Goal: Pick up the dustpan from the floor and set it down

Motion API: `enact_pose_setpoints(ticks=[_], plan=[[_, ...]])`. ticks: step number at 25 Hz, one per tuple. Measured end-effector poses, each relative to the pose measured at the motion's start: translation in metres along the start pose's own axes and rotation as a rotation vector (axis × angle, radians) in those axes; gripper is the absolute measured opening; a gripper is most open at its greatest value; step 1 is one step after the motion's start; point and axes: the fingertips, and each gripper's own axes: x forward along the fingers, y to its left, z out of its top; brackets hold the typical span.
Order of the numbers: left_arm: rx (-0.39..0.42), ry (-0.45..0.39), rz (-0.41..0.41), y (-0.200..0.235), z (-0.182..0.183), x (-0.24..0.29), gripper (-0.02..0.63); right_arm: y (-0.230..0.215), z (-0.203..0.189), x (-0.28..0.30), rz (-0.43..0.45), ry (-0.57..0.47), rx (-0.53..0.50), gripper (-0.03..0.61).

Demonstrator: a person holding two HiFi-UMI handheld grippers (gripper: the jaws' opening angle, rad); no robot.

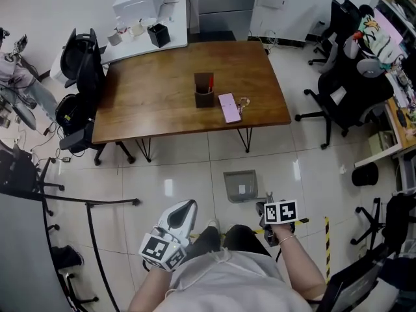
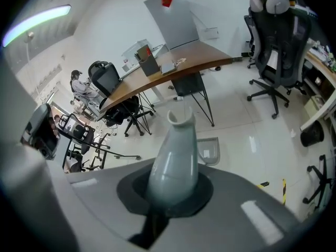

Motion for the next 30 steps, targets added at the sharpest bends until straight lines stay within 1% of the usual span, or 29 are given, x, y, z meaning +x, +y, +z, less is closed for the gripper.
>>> enact_pose_setpoints(ticks=[4,7,8,11,14,16,21,25,27,29,30], plan=[[-0.013,0.027,0.002,0.014,-0.012,0.016,0.014,-0.011,0.014,0.032,0.002,0.026,-0.009,0.002],[-0.033,0.029,0.031,0.021,-0.008,0.027,0.014,-0.022,0.027,0.052,0.004,0.037,-0.008,0.002],[-0.022,0.036,0.035,0.023,-0.009,0.031,0.014,-0.025,0.032,0.058,0.005,0.038,-0.007,0.002],[0.047,0.065,0.046,0.029,-0.014,0.047,0.014,-0.032,0.051,0.078,0.006,0.041,-0.012,0.002],[0.046,0.048,0.063,0.035,-0.014,0.064,0.014,-0.04,0.066,0.099,0.003,0.046,-0.025,0.002],[0.049,0.041,0.064,0.04,-0.021,0.074,0.014,-0.047,0.075,0.115,-0.002,0.041,-0.026,0.003],[0.061,0.038,0.068,0.053,-0.041,0.084,0.014,-0.06,0.08,0.149,-0.001,0.021,-0.014,0.003],[0.056,0.039,0.093,0.06,-0.043,0.085,0.014,-0.073,0.08,0.159,0.002,-0.019,-0.001,0.003],[0.05,0.041,0.105,0.065,-0.047,0.084,0.014,-0.078,0.082,0.16,-0.027,-0.009,-0.02,0.003],[0.031,0.043,0.112,0.068,-0.049,0.081,0.014,-0.086,0.08,0.16,-0.114,0.043,-0.098,0.025],[0.022,0.042,0.112,0.067,-0.048,0.08,0.014,-0.089,0.077,0.16,-0.157,0.076,-0.154,0.101]])
